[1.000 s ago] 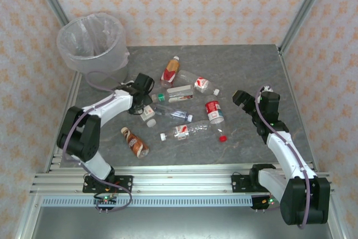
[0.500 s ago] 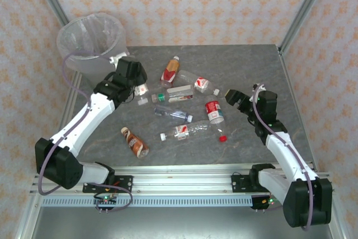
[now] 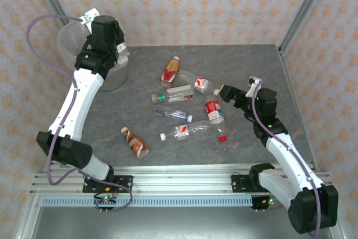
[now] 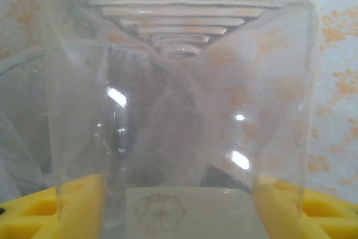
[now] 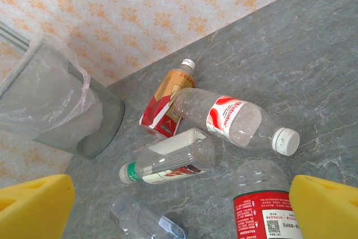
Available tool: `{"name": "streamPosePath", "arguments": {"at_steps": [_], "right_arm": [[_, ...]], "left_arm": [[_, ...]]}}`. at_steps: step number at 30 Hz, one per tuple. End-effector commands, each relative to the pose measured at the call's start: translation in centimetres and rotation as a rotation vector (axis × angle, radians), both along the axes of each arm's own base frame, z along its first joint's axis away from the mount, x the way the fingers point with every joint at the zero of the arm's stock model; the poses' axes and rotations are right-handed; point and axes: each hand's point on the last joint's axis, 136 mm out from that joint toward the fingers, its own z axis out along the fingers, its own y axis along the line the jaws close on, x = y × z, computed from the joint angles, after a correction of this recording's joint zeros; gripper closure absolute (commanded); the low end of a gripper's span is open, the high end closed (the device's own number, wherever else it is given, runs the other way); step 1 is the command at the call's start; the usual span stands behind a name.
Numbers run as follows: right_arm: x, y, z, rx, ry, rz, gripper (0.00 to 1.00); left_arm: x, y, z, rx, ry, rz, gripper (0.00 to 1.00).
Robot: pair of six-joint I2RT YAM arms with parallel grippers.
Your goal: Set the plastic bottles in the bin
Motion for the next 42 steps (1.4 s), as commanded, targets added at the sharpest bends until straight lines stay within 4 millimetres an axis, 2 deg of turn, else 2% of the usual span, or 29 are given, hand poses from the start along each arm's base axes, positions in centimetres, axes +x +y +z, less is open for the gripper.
{"name": "streamPosePath", "arguments": {"at_steps": [1,5,9,12,13,18,23,28,30,37,42], "right_arm": [[-0.4,0.1,1.5,-0.005,-0.047,0.006,0.01],[-0.8,-0.2,1.5,-0.021,-0.048,-0.002,0.01],[-1.1,-0.1,1.4,-0.025,-0.045,0.007,0.01],[-1.4,0.1,1.4,-0.019,-0.047,0.023,0.01],[-1.4,0.1,1.3,-0.018,-0.046,0.023,0.01],[-1.5,0.1,1.2,-0.019,-0.046,0.024,0.01],[-1.7,0.0,0.9,-0.033,-0.033,0.024,0.01],[-1.7,-0.1,0.4,-0.035,-0.019,0.017,0.01],[-1.8,-0.1,0.3,-0.035,-0.015,0.018,0.01],[-1.9,0.1,-0.1,-0.032,-0.013,0.033,0.01],[-1.9,0.1,-1.0,-0.020,0.004,0.027,0.01]], "left_arm": [[0.7,2.8,1.6,0.072,0.007,0.086,0.49],[2.1,5.7,2.4,0.084,0.018,0.147,0.49],[3.7,8.4,1.7,0.069,0.036,0.205,0.48],[5.0,10.2,0.2,0.025,0.066,0.227,0.48],[5.9,10.7,-1.1,0.011,0.097,0.230,0.48],[7.9,12.7,-4.5,-0.026,0.168,0.262,0.48],[9.4,13.5,-7.9,0.004,0.244,0.289,0.45],[9.5,13.6,-11.7,-0.024,0.336,0.320,0.41],[9.4,13.7,-12.4,-0.032,0.350,0.333,0.37],[9.4,13.6,-12.7,-0.048,0.350,0.337,0.22],[9.5,13.0,-11.7,-0.061,0.333,0.296,0.11]]}}
